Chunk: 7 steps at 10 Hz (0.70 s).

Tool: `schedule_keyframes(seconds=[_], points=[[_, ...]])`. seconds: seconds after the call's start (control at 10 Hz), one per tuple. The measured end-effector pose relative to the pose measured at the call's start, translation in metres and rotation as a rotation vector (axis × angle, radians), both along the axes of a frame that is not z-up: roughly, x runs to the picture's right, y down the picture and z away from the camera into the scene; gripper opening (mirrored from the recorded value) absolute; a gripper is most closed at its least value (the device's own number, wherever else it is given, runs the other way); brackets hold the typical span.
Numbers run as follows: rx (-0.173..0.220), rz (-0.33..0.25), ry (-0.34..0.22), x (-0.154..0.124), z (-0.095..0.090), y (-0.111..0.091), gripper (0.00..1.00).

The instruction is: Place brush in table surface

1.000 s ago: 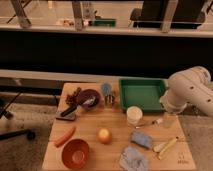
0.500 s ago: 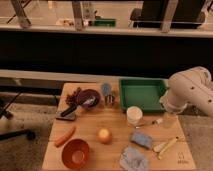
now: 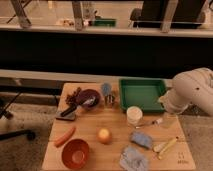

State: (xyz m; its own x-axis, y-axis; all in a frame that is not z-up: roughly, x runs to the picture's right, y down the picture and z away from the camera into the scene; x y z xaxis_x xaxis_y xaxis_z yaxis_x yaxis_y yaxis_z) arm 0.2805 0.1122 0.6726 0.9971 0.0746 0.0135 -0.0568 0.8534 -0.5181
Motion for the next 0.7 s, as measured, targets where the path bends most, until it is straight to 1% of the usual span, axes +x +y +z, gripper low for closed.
schedule_keyframes(seconds=[0.3, 0.5, 0.7], points=[[0.013, 0.009, -0.04, -0.018, -0.002, 0.0, 0.8], [0.018, 0.016, -0.073, -0.041, -0.002, -0.001, 0.8], [0.025, 0.009, -0.113, -0.067, -0.004, -0.001, 0.8]])
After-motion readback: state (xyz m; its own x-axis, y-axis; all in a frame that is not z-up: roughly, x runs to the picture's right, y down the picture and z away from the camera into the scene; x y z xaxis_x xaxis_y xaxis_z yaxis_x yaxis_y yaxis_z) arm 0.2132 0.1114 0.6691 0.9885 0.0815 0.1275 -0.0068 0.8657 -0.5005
